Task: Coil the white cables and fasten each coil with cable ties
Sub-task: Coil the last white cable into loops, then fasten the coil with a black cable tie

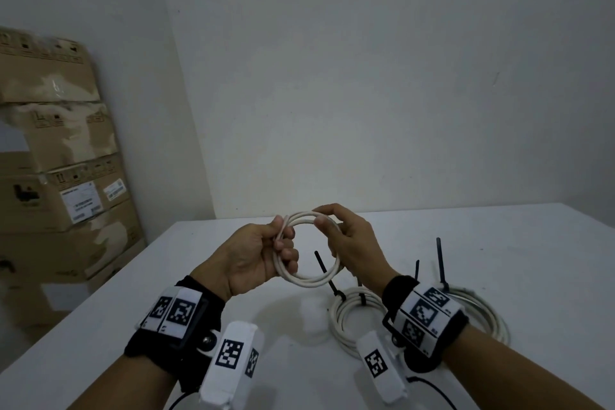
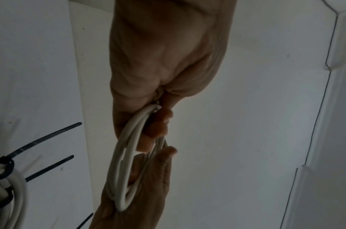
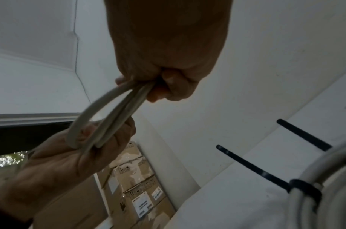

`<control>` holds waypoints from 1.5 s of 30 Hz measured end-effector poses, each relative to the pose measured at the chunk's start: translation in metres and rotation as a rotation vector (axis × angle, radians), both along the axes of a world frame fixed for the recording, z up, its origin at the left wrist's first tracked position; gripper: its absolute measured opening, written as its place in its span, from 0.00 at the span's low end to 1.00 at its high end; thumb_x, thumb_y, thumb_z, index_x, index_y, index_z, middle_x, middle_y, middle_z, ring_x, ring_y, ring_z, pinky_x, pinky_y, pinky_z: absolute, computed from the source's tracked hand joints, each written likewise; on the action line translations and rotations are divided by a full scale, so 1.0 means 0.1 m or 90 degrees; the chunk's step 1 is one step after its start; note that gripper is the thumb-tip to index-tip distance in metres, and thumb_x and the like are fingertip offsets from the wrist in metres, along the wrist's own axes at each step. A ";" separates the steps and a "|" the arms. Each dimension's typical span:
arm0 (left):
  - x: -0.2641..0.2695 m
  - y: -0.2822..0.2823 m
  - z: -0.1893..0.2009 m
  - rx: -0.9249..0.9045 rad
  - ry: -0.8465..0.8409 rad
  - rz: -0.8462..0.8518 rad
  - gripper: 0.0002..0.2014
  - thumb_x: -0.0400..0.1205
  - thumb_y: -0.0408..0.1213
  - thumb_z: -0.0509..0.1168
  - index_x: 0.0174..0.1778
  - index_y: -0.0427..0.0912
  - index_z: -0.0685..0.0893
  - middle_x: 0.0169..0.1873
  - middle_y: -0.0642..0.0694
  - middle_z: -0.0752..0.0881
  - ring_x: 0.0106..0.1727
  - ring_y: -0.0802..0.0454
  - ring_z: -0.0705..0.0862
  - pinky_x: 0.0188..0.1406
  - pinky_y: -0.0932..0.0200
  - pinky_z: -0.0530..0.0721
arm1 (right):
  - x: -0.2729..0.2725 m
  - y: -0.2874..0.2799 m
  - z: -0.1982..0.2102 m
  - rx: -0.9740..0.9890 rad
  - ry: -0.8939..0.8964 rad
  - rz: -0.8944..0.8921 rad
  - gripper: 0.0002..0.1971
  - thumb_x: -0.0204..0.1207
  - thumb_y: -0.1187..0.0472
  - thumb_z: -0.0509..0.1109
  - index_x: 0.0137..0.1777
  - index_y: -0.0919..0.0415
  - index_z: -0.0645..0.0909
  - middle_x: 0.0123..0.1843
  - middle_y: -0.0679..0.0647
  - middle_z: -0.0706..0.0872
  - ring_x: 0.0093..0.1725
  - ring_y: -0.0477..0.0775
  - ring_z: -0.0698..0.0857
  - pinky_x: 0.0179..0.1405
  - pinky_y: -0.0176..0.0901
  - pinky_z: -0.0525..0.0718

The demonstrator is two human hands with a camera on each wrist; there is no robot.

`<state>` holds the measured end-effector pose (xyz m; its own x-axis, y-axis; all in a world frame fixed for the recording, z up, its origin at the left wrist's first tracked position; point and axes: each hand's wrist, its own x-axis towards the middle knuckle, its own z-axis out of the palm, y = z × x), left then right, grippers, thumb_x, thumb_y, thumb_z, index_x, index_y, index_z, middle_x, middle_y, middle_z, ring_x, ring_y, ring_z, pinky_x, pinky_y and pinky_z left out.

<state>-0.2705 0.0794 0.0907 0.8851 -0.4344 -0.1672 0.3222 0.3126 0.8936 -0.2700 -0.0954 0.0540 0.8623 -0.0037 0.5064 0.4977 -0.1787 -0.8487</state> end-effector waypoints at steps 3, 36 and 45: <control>-0.03 0.06 -0.01 -0.040 0.036 -0.037 0.18 0.87 0.41 0.51 0.37 0.34 0.76 0.22 0.45 0.74 0.26 0.47 0.80 0.34 0.51 0.87 | 0.04 -0.02 -0.03 -0.019 0.022 0.004 0.08 0.83 0.58 0.64 0.51 0.56 0.84 0.22 0.57 0.72 0.15 0.44 0.68 0.13 0.33 0.71; -0.18 1.54 0.18 0.269 -0.104 0.204 0.18 0.89 0.44 0.49 0.37 0.40 0.73 0.19 0.51 0.67 0.21 0.55 0.69 0.20 0.62 0.78 | 0.39 1.46 -0.25 -0.566 0.252 0.243 0.11 0.82 0.60 0.63 0.62 0.55 0.80 0.43 0.56 0.83 0.31 0.52 0.85 0.18 0.36 0.81; -0.24 2.05 -0.04 0.343 -0.083 0.248 0.19 0.89 0.46 0.50 0.38 0.40 0.74 0.19 0.52 0.67 0.21 0.56 0.69 0.26 0.59 0.73 | 0.30 2.44 -0.46 -0.697 0.304 0.333 0.18 0.79 0.56 0.68 0.65 0.61 0.72 0.37 0.56 0.80 0.28 0.56 0.83 0.24 0.41 0.83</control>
<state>-0.2940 0.2839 0.0865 0.9877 0.0340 -0.1529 0.1558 -0.1163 0.9809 -0.2402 0.1487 0.0080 0.7310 0.6012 -0.3228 0.4092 -0.7647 -0.4978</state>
